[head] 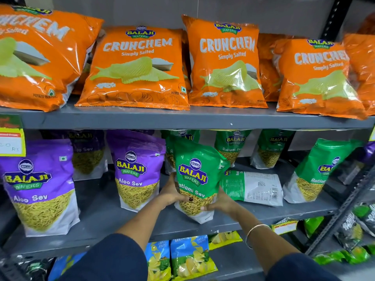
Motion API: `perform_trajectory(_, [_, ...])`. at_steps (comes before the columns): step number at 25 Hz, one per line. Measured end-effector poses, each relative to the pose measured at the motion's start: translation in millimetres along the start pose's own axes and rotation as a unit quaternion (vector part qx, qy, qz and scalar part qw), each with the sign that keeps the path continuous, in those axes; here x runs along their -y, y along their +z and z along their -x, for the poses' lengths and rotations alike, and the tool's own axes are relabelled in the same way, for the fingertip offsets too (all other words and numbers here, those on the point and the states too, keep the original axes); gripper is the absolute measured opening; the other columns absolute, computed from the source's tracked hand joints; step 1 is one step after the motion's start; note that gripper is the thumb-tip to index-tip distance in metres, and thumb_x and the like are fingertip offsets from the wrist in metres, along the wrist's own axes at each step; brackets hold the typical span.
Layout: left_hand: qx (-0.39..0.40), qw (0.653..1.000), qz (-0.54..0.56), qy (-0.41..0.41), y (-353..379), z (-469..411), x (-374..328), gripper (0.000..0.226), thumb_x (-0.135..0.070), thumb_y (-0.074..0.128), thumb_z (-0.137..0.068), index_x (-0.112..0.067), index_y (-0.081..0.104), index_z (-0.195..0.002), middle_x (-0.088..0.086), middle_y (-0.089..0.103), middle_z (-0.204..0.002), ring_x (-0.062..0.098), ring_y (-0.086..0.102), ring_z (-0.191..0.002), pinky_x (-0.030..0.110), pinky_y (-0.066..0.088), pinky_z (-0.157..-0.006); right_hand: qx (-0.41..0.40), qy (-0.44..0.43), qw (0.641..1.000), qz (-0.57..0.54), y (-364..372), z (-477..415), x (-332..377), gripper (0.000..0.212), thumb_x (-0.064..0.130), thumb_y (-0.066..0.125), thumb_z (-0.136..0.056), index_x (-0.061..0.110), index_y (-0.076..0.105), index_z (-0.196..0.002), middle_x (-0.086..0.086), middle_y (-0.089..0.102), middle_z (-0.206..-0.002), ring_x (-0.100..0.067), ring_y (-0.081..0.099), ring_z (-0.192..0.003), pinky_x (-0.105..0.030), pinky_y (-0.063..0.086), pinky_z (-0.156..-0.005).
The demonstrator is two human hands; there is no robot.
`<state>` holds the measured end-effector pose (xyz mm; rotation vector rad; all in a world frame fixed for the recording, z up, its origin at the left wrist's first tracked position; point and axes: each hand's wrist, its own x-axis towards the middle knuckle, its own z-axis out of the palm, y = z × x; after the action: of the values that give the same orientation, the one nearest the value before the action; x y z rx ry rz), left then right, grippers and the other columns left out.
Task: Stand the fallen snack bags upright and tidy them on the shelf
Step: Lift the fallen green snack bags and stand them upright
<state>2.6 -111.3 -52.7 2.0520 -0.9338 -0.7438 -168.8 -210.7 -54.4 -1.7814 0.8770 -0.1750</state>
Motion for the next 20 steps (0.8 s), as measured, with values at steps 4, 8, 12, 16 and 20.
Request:
perform_trajectory(4, [-0.041, 0.998, -0.050, 0.019, 15.0, 0.8, 0.3, 0.097, -0.027, 0.085, -0.055, -0.010, 0.032, -0.134, 0.016, 0.039, -0.140, 0.032, 0.035, -0.132, 0.043, 0.034, -0.110, -0.025, -0.007, 1.000, -0.014, -6.3, -9.0, -4.4, 0.090, -0.002, 0.077, -0.065, 0.006, 0.026, -0.139, -0.018, 0.052, -0.135, -0.035, 0.044, -0.130, -0.046, 0.030, -0.114])
perform_trajectory(8, [-0.074, 0.996, 0.005, 0.045, 17.0, 4.2, -0.4, 0.094, -0.024, 0.086, -0.054, -0.010, 0.034, -0.131, 0.014, 0.044, -0.136, 0.029, 0.043, -0.126, 0.039, 0.040, -0.106, -0.047, -0.008, 0.999, 0.004, -5.8, -10.0, -2.1, 0.074, 0.000, 0.076, -0.069, 0.003, 0.037, -0.132, -0.012, 0.055, -0.125, -0.026, 0.046, -0.123, -0.040, 0.033, -0.110])
perform_trajectory(12, [-0.003, 0.996, -0.070, -0.047, 13.6, 5.7, -2.2, 0.102, -0.031, 0.081, -0.064, -0.005, 0.016, -0.138, 0.016, 0.029, -0.142, 0.031, 0.035, -0.131, 0.039, 0.034, -0.111, -0.065, -0.005, 0.998, 0.023, -11.5, -10.9, -2.3, 0.079, -0.006, 0.074, -0.068, 0.001, 0.033, -0.136, -0.022, 0.050, -0.134, -0.035, 0.048, -0.124, -0.043, 0.041, -0.106])
perform_trajectory(16, [0.256, 0.909, -0.191, -0.267, 15.1, 15.3, -25.1, 0.063, -0.040, 0.057, -0.085, 0.001, 0.038, -0.130, 0.010, 0.057, -0.086, 0.026, 0.062, -0.092, 0.044, 0.041, -0.107, -0.135, 0.003, 0.988, 0.068, -59.6, -20.2, -7.9, 0.070, -0.007, 0.072, -0.070, -0.002, 0.040, -0.133, -0.019, 0.053, -0.113, -0.026, 0.051, -0.103, -0.038, 0.046, -0.092])
perform_trajectory(20, [0.368, 0.881, -0.068, -0.288, 79.2, -0.5, -74.3, 0.046, -0.045, 0.042, -0.091, -0.001, 0.049, -0.088, 0.019, 0.063, -0.088, 0.037, 0.048, -0.125, 0.050, 0.035, -0.107, -0.196, 0.004, 0.950, 0.244, -148.2, -48.8, -18.8, 0.050, 0.012, 0.065, -0.082, 0.000, 0.047, -0.127, -0.021, 0.056, -0.128, -0.035, 0.053, -0.119, -0.036, 0.045, -0.090])
